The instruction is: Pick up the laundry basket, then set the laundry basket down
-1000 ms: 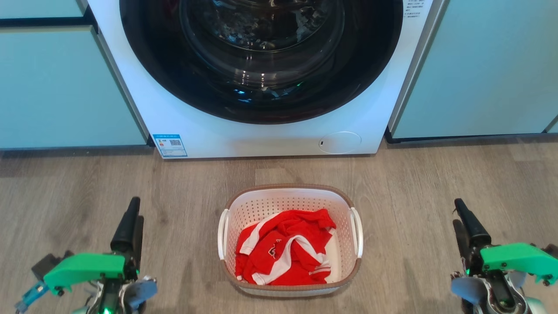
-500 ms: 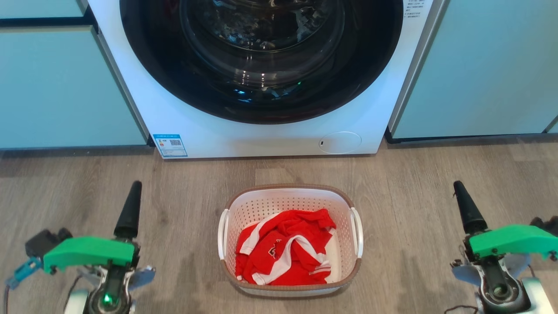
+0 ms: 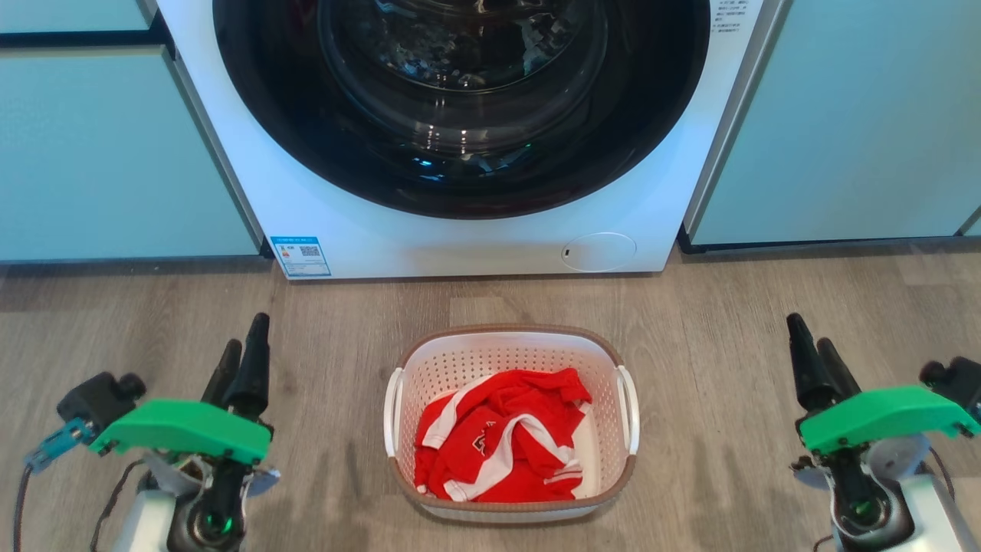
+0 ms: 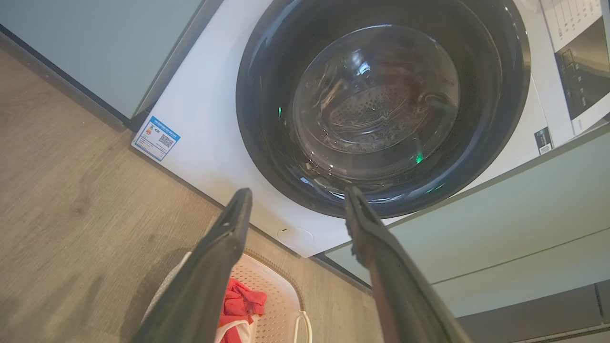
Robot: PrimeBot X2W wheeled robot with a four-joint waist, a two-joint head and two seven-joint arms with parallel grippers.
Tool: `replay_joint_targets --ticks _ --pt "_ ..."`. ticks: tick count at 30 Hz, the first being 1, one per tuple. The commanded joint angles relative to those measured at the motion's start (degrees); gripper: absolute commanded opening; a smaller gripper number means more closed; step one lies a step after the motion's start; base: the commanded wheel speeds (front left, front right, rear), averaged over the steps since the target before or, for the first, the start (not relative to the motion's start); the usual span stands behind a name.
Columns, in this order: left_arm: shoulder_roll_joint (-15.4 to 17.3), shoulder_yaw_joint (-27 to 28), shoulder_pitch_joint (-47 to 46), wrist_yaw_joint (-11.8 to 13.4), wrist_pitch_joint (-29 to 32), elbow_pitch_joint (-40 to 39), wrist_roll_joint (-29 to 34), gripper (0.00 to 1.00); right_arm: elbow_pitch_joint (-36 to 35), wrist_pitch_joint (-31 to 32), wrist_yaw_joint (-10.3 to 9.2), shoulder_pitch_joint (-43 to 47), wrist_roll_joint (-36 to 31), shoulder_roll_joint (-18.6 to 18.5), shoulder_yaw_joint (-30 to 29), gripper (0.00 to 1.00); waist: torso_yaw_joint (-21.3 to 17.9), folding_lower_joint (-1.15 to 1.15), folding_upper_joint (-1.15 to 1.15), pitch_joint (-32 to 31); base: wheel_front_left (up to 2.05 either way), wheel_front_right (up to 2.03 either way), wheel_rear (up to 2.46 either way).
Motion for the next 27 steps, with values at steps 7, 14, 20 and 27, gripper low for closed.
replay_joint_targets --ticks 7,14,20,27 --pt "2.7 -1.3 -4.1 1.8 -1.9 -2.3 7.7 1.0 -1.5 -1.9 -0.04 -4.0 -7.6 -1.5 2.1 1.0 0.1 0.0 0.0 -0.1 0.0 0.0 0.0" --pt "3.5 -2.8 -4.6 3.2 -3.1 -2.3 13.0 1.0 -0.3 -3.0 -0.05 -4.3 -12.7 -1.8 3.6 1.0 0.3 0.0 0.0 -0.2 0.0 0.0 0.0" --pt "4.1 -4.1 -5.0 4.2 -4.1 -2.2 17.3 1.0 1.0 -3.8 -0.05 -4.6 -17.0 -1.9 4.3 1.0 0.3 0.0 0.0 -0.2 0.0 0.0 0.0" --pt "4.7 -5.5 -5.2 5.0 -5.3 -2.1 21.9 1.0 2.0 -5.0 -0.06 -4.8 -22.0 -1.6 4.8 1.0 0.1 0.0 0.0 -0.1 0.0 0.0 0.0"
